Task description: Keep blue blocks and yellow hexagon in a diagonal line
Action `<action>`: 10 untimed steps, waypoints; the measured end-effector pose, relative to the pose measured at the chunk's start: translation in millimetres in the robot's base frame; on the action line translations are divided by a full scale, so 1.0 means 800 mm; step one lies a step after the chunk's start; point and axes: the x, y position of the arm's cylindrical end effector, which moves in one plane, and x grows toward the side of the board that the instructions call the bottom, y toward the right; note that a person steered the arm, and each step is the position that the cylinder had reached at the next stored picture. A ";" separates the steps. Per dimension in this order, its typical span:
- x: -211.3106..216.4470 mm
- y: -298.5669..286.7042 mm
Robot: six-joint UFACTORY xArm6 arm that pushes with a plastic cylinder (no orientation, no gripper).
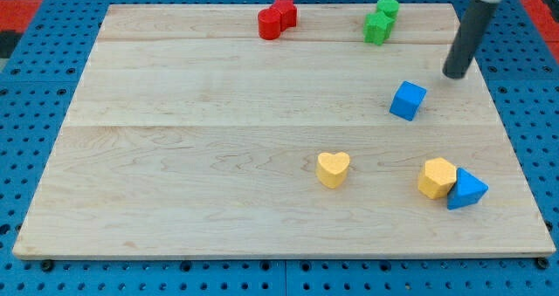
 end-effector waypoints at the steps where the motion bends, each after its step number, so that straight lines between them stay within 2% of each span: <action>1: 0.057 0.030; 3: 0.272 0.037; 4: 0.295 0.016; 7: 0.218 -0.049; 8: 0.212 -0.055; 10: 0.141 -0.111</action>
